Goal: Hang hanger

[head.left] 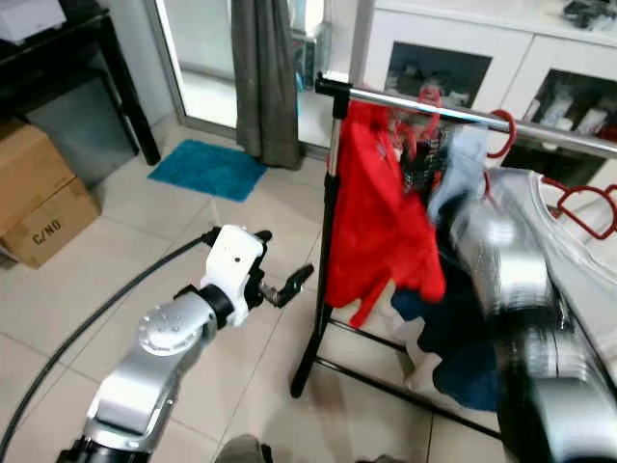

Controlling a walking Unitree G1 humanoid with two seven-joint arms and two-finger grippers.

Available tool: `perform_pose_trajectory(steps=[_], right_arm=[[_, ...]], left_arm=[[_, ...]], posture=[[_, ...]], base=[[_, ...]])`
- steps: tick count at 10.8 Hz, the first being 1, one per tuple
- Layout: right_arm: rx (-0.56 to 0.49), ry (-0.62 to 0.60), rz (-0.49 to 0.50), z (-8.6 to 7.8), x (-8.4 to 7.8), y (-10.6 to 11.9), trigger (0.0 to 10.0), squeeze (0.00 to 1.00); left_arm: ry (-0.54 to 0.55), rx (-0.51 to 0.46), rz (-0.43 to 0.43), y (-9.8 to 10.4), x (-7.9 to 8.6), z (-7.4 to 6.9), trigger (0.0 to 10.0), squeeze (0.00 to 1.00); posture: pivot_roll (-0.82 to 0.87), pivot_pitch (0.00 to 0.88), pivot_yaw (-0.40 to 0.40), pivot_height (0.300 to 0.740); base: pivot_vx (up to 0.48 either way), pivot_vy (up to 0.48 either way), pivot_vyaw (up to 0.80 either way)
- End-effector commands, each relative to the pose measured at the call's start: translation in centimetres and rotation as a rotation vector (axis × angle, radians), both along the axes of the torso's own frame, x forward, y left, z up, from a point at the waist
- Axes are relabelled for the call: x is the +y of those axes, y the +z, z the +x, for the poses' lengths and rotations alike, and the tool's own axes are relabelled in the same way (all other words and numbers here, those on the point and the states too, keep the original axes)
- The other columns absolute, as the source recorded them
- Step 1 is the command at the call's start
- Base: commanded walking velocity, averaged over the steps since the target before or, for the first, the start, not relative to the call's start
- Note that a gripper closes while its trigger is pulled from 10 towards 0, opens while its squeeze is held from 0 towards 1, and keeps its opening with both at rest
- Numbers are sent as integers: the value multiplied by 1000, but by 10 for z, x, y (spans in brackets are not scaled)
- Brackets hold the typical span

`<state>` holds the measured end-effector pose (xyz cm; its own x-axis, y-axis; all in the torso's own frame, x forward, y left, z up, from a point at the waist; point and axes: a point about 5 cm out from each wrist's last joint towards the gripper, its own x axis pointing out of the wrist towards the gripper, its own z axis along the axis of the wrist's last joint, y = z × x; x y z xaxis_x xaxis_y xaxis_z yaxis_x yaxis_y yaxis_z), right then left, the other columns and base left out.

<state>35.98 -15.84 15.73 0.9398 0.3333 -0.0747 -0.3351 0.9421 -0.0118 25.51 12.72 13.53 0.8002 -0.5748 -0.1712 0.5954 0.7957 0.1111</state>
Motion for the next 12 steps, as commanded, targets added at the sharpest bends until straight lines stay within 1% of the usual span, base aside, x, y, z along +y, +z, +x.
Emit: perform_pose_trajectory(steps=[1,2,3,4,6,7,8,9,10,11,12], right_arm=[[-57,13,-7,-13,3,8,0,0],[-64,-11,24,-29,1,4,0,0],[-73,-16,26,-38,1,2,0,0],[-48,-38,68,-54,2,-7,0,0],[-15,-75,87,-68,0,-20,0,0],[8,-102,88,-81,0,-25,0,0],[25,-112,66,-87,0,-27,0,0],[30,-116,64,-88,0,-26,0,0],[25,-116,35,-95,-2,-26,0,0],[21,-105,39,-99,0,-26,0,0],[6,-87,68,-102,2,-24,0,0]], left_arm=[[14,12,15,-5,2,-2,10000,0],[28,23,25,-10,2,-4,10000,0],[33,28,28,-12,2,-4,10000,0],[46,25,21,-13,1,-4,10000,0],[74,18,-4,-9,3,1,10000,0],[91,13,-20,-6,4,4,10000,0],[90,13,-28,-4,3,5,10000,0],[88,12,-36,-3,2,6,10000,0],[80,10,-51,-2,-2,8,10000,0],[71,15,-57,-2,-3,9,10000,0],[47,28,-52,-4,-6,10,10000,0]], posture=[[138,0,33,740],[135,0,40,740],[136,0,39,740],[137,0,29,740],[131,0,26,740],[125,9,34,740],[111,14,45,740],[106,21,48,740],[97,24,53,740],[93,20,56,740],[95,14,55,740]], base=[[0,0,0],[0,0,0],[-277,0,0],[-296,0,0],[-294,0,0],[-296,0,0],[-292,0,0],[-292,0,0],[-270,0,0],[0,0,0],[0,0,0]])
